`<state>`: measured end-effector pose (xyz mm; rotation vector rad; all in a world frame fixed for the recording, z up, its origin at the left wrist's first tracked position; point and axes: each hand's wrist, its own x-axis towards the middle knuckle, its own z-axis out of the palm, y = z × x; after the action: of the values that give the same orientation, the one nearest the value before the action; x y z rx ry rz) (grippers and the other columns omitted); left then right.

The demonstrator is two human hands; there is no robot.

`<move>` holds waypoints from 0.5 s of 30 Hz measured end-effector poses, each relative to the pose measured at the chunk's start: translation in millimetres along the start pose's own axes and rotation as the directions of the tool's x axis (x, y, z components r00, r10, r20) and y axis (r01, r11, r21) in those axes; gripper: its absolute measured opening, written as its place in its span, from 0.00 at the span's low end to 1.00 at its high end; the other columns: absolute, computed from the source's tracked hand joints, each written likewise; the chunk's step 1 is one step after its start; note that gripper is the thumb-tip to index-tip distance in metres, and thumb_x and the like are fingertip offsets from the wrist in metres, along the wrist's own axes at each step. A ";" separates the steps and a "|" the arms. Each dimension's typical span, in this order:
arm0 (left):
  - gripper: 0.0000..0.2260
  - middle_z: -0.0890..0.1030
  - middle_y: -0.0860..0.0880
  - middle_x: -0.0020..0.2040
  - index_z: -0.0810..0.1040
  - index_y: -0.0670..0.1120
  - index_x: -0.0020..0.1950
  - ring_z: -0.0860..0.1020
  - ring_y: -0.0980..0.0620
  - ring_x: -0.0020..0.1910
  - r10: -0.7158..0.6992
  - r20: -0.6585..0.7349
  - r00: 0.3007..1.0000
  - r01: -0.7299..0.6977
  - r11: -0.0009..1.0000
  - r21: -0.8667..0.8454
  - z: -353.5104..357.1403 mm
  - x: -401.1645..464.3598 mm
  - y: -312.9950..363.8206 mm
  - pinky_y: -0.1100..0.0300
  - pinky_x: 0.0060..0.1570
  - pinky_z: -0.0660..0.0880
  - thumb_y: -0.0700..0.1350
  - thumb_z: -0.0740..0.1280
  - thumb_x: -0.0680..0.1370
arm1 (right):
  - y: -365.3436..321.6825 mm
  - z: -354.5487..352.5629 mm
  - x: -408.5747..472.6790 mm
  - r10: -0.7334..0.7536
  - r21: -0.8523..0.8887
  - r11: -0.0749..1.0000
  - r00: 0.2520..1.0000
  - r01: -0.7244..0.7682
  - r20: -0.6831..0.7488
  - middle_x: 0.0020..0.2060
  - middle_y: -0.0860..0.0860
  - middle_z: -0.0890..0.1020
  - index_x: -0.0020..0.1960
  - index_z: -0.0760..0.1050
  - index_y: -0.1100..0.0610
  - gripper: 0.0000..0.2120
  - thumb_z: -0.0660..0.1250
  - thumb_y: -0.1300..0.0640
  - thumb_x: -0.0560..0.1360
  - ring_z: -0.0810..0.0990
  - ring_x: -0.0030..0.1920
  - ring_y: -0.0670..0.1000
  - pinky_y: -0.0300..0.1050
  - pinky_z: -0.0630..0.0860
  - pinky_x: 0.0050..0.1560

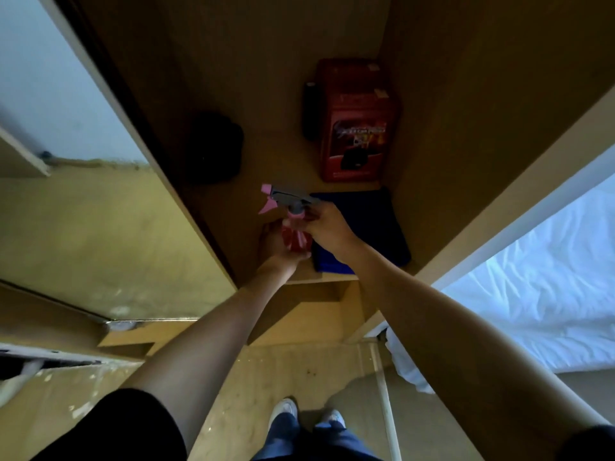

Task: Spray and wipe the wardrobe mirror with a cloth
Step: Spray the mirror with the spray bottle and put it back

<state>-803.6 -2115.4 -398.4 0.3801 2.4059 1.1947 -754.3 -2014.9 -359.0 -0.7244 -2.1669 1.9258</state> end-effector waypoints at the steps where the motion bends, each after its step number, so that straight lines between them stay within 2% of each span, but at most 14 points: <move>1: 0.38 0.69 0.41 0.70 0.64 0.38 0.72 0.68 0.44 0.69 -0.009 -0.013 1.000 0.009 1.000 -0.015 1.8 4.1 -0.6 0.54 0.66 0.65 0.37 0.78 0.66 | 1.3 -0.1 3.4 -0.006 0.007 1.000 1.000 0.006 -0.002 0.55 0.62 0.82 0.59 0.78 0.66 0.16 0.72 0.65 0.72 0.80 0.58 0.58 0.49 0.76 0.60; 3: 0.33 0.72 0.43 0.64 0.66 0.37 0.70 0.70 0.47 0.65 -0.080 0.023 0.997 0.082 0.986 -0.145 7.5 10.5 2.6 0.54 0.67 0.66 0.36 0.76 0.68 | 4.0 0.1 10.5 -0.009 0.019 1.000 1.000 0.009 0.002 0.55 0.62 0.82 0.59 0.78 0.66 0.16 0.73 0.65 0.72 0.80 0.58 0.58 0.50 0.76 0.62; 5: 0.28 0.75 0.41 0.62 0.68 0.36 0.66 0.72 0.46 0.65 -0.149 0.079 0.986 0.163 0.957 -0.241 14.4 18.5 2.5 0.52 0.67 0.68 0.35 0.75 0.70 | 6.1 0.7 17.5 -0.010 0.033 0.999 1.000 0.010 0.010 0.55 0.61 0.82 0.59 0.78 0.64 0.17 0.73 0.64 0.72 0.80 0.59 0.58 0.54 0.75 0.63; 8: 0.25 0.78 0.39 0.57 0.72 0.33 0.61 0.76 0.43 0.59 -0.098 0.033 0.995 0.102 0.972 -0.210 16.2 26.0 -1.2 0.56 0.57 0.75 0.32 0.76 0.66 | 9.4 0.9 27.7 -0.033 0.020 0.999 0.999 0.032 0.019 0.56 0.60 0.82 0.60 0.78 0.63 0.17 0.74 0.63 0.72 0.80 0.59 0.58 0.57 0.73 0.65; 10: 0.30 0.77 0.43 0.58 0.72 0.36 0.64 0.76 0.46 0.59 -0.008 -0.039 0.999 0.003 0.993 -0.117 13.1 27.1 -2.3 0.58 0.54 0.74 0.34 0.78 0.65 | 11.8 0.4 31.9 -0.028 -0.014 1.000 0.999 0.028 0.025 0.57 0.60 0.81 0.63 0.76 0.63 0.19 0.72 0.64 0.73 0.79 0.60 0.58 0.56 0.73 0.65; 12: 0.38 0.74 0.42 0.66 0.68 0.40 0.71 0.73 0.45 0.64 0.053 -0.089 0.995 -0.056 0.998 -0.034 15.4 29.5 -6.4 0.51 0.62 0.72 0.37 0.79 0.64 | 16.9 -3.0 33.4 -0.023 -0.076 0.997 0.999 0.025 0.025 0.60 0.59 0.80 0.67 0.73 0.61 0.22 0.70 0.66 0.74 0.77 0.62 0.57 0.51 0.73 0.66; 14: 0.40 0.68 0.44 0.72 0.64 0.44 0.73 0.69 0.45 0.70 -0.035 -0.088 0.996 0.032 0.999 -0.034 21.4 25.5 -11.2 0.50 0.68 0.68 0.42 0.79 0.66 | 24.1 -12.8 31.5 -0.037 -0.102 0.994 0.999 0.038 0.016 0.62 0.57 0.79 0.68 0.72 0.60 0.24 0.69 0.68 0.74 0.76 0.64 0.55 0.37 0.73 0.63; 15: 0.36 0.68 0.44 0.72 0.65 0.43 0.73 0.68 0.45 0.70 -0.104 -0.063 0.993 0.103 0.994 -0.027 25.8 18.5 -12.9 0.52 0.68 0.67 0.45 0.76 0.69 | 27.8 -20.6 29.9 -0.061 -0.143 0.988 0.998 0.058 -0.012 0.63 0.56 0.78 0.68 0.73 0.59 0.23 0.70 0.67 0.74 0.75 0.65 0.53 0.31 0.71 0.60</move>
<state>-807.9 -2097.5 -427.4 0.2097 2.4317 1.2053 -764.7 -1981.6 -388.5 -0.6863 -2.3072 1.7449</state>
